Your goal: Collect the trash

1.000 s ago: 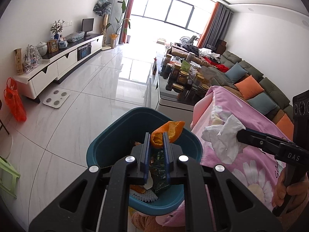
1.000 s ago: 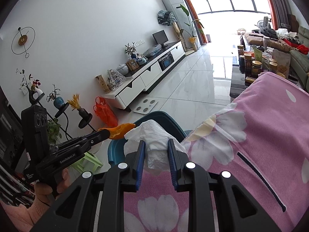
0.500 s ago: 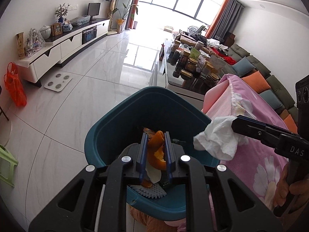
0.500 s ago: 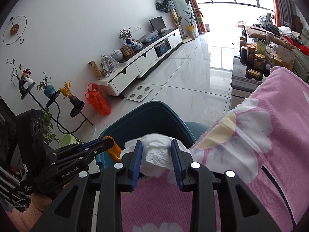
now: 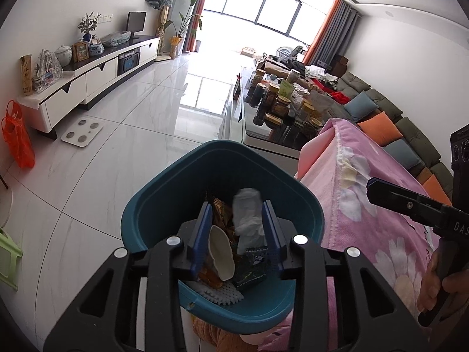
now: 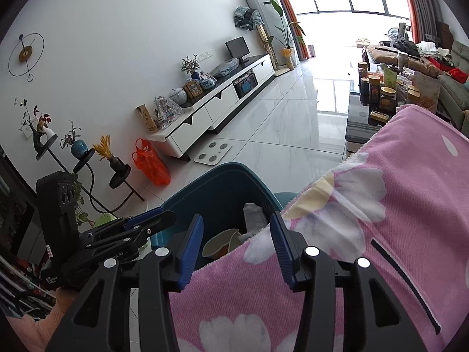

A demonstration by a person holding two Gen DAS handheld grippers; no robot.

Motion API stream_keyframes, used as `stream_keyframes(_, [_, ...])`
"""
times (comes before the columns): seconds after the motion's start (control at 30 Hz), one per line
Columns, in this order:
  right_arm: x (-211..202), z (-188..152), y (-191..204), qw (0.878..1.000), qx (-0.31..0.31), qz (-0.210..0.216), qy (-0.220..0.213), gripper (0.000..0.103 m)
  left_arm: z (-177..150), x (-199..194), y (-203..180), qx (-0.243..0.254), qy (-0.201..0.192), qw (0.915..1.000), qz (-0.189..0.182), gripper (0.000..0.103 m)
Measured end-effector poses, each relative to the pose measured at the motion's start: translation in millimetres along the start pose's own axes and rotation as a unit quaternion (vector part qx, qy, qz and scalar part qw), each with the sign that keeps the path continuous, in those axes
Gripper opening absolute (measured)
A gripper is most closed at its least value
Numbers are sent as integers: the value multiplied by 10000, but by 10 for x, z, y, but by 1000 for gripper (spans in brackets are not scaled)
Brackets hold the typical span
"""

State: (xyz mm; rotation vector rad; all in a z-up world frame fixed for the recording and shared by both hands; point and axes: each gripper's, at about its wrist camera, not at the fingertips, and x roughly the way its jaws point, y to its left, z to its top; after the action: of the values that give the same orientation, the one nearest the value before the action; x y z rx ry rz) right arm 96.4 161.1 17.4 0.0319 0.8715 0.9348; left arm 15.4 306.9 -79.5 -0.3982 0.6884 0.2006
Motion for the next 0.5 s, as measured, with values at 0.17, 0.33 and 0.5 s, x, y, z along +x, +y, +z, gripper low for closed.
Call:
stream_keyframes(0.17, [-434,-117,-64,9988,-34,-106,-474,61,15,-275,-256,379,-346,9983,-269,52])
stream_keyframes(0.33, [-905,-336,-211,9939,64,-504,-977,73,-52,-540,-644,778,-712,9923,-654,79])
stream_keyframes(0.5, [-1363,-645,-348,9792,74,-1343,-1517,95,-203,-722,-1119,1209,-1135,9826,-841,98])
